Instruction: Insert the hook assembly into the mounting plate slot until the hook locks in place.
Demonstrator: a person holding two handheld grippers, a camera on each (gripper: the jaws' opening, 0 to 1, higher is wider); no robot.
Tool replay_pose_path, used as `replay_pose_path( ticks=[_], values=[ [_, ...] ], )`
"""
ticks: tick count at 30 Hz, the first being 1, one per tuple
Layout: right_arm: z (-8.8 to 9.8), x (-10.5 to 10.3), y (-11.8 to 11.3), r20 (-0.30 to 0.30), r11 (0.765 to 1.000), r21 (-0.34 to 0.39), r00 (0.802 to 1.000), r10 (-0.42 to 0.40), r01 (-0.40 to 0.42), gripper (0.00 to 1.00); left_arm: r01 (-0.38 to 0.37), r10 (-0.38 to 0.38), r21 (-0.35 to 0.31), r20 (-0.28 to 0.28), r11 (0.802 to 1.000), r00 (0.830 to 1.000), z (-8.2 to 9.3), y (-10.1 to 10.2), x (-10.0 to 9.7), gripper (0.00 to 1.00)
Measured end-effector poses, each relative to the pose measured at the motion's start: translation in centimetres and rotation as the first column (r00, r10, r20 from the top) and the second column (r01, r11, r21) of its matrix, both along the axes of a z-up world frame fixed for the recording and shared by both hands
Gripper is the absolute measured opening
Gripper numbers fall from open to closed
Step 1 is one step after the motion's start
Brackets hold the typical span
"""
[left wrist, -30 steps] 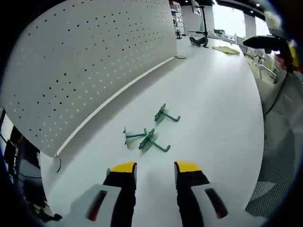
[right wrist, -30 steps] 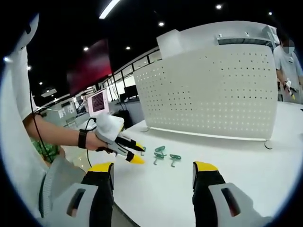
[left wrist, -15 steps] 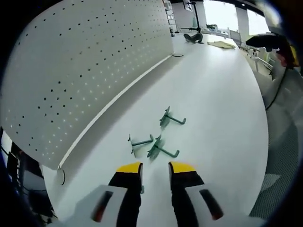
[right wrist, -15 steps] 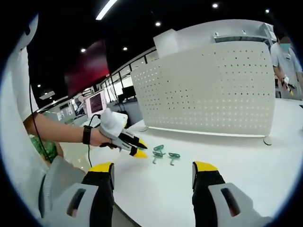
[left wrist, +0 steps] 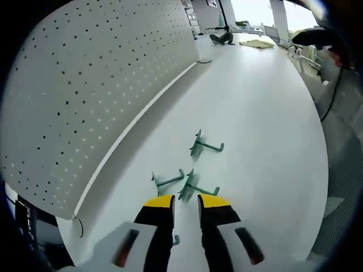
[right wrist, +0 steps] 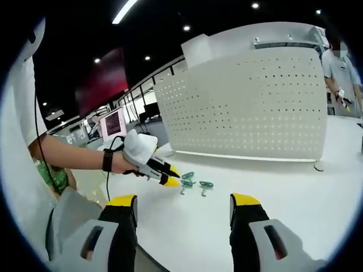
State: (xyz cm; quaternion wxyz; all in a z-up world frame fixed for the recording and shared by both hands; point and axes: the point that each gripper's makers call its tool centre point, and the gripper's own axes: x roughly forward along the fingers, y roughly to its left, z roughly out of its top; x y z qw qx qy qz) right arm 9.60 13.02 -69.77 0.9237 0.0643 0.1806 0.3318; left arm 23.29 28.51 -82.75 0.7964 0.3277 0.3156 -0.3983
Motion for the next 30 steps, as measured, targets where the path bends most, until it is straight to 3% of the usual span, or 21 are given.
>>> replay_pose_path(
  ticks=[7, 17, 20, 30],
  values=[
    [0.0, 0.1, 0.0, -0.001, 1.000, -0.001, 1.000, 0.001, -0.001, 0.67, 0.043, -0.043, 0.020, 0.030, 0.999, 0.999, -0.2, -0.3, 0.7, 0.13],
    [-0.2, 0.2, -0.3, -0.009, 1.000, -0.001, 1.000, -0.008, 0.008, 0.66, 0.093, -0.094, 0.065, 0.022, 0.994, 0.995, -1.0, -0.5, 0.9, 0.12],
    [-0.1, 0.3, -0.3, -0.008, 1.000, -0.001, 1.000, -0.005, 0.005, 0.66, 0.133, -0.136, 0.105, 0.027, 0.986, 0.990, -1.5, -0.7, 0.9, 0.13],
    [-0.2, 0.3, -0.4, -0.012, 1.000, -0.005, 1.000, -0.004, 0.004, 0.66, 0.160, -0.162, 0.126, 0.006, 0.979, 0.987, -2.2, -0.9, 1.0, 0.12]
  ],
)
